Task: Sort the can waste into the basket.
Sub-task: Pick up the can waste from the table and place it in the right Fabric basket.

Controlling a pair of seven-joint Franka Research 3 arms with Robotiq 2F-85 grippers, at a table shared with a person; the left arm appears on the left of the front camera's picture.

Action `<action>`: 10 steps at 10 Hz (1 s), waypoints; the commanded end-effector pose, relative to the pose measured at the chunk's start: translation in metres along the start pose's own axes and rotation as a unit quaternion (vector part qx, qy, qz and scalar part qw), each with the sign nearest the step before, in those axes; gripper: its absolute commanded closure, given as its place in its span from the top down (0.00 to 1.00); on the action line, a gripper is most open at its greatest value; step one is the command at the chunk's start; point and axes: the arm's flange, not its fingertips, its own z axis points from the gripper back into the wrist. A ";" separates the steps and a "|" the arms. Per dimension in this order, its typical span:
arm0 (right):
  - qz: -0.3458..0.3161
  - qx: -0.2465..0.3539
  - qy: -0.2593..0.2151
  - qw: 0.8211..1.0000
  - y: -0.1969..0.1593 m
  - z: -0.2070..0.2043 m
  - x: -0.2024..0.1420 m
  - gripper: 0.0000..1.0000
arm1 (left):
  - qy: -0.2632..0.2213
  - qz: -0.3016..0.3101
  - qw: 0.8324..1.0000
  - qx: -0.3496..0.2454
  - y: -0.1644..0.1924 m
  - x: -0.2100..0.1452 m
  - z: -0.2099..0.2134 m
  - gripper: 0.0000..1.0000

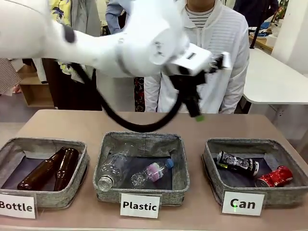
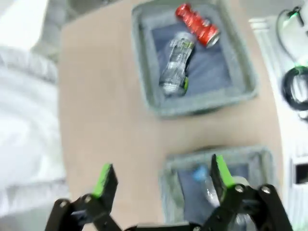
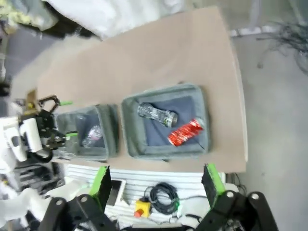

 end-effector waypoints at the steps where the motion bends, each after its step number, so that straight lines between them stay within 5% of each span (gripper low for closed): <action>1: 0.030 0.029 0.004 0.999 0.040 -0.044 0.016 1.00 | -0.018 0.061 0.998 0.026 -0.017 -0.068 0.039 1.00; 4: 0.090 0.092 0.077 0.989 0.116 -0.130 0.021 1.00 | -0.059 0.174 0.983 0.015 -0.013 -0.194 0.112 1.00; 7: 0.128 0.227 0.158 0.952 0.161 -0.219 -0.007 1.00 | -0.093 0.328 0.939 -0.049 -0.019 -0.310 0.177 1.00; 9: 0.073 0.400 0.283 0.869 0.145 -0.257 -0.022 1.00 | -0.186 0.462 0.851 -0.164 -0.035 -0.364 0.225 1.00; 10: 0.030 0.468 0.293 0.833 0.125 -0.261 -0.008 1.00 | -0.253 0.487 0.810 -0.205 -0.049 -0.395 0.246 1.00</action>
